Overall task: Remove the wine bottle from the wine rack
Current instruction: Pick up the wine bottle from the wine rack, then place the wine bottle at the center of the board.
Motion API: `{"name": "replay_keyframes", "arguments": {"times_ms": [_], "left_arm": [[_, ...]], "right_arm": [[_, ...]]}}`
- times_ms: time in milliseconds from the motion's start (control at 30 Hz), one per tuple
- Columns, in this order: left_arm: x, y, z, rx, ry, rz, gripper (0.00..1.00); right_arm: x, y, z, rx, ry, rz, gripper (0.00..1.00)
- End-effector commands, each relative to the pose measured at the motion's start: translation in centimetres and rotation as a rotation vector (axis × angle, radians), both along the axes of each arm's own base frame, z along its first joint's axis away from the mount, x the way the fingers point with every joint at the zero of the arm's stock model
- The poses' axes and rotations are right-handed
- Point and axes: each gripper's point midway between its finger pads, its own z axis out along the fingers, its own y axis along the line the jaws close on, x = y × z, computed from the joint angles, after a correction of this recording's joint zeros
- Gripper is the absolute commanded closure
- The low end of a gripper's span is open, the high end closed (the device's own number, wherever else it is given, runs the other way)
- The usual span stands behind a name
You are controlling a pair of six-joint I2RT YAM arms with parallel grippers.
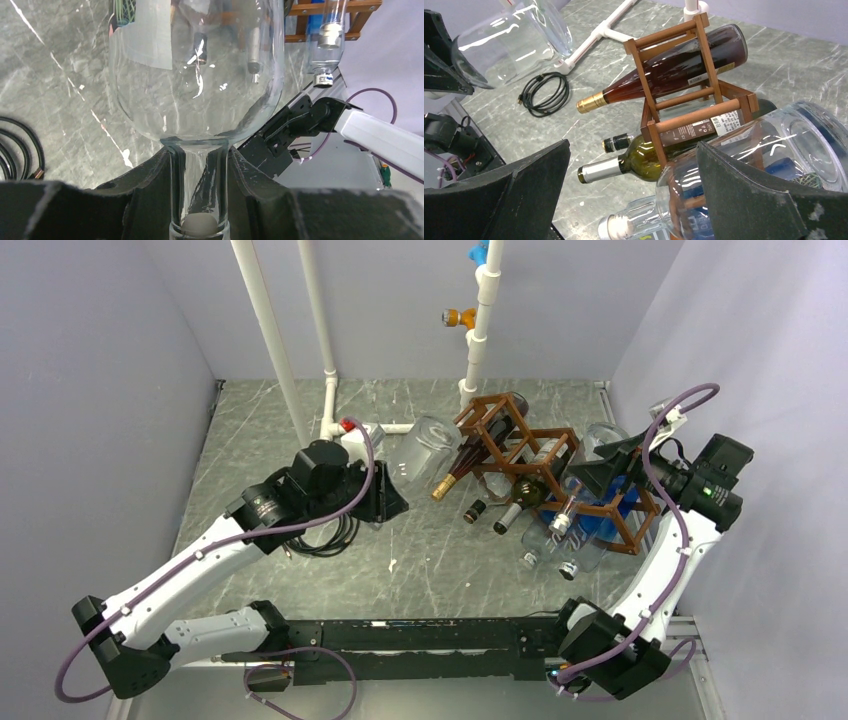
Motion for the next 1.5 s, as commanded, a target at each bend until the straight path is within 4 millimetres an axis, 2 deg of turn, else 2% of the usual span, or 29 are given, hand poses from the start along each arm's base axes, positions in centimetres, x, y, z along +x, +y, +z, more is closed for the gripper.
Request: {"name": "replay_keyframes", "arguments": {"times_ms": [0,433,767,1033,1233,1467], "left_arm": [[0.8,-0.1,9.0,-0.226,-0.254,0.011,1.0],[0.2,1.8,5.3,-0.1,-0.192,0.04,1.0],[-1.0,2.0,2.4,-0.055,-0.096,0.015,1.0],[-2.0,1.3,0.0,-0.03,0.002,-0.027,1.0],[-2.7,1.1,-1.1,0.0,0.065,-0.058,1.0],[-3.9,1.0,-2.3,0.027,0.151,-0.089,1.0]], "right_arm": [[0.2,0.1,1.1,-0.051,-0.075,0.03,0.0],[0.5,2.3,0.1,-0.109,-0.067,0.142,0.0],[0.7,5.5,-1.1,-0.203,-0.057,0.297,0.0],[0.8,7.9,-1.2,-0.249,-0.102,0.416,0.0],[0.5,10.4,-1.6,-0.231,-0.121,0.508,0.0],[-1.2,14.7,-3.1,-0.255,-0.144,0.672,0.0]]}}
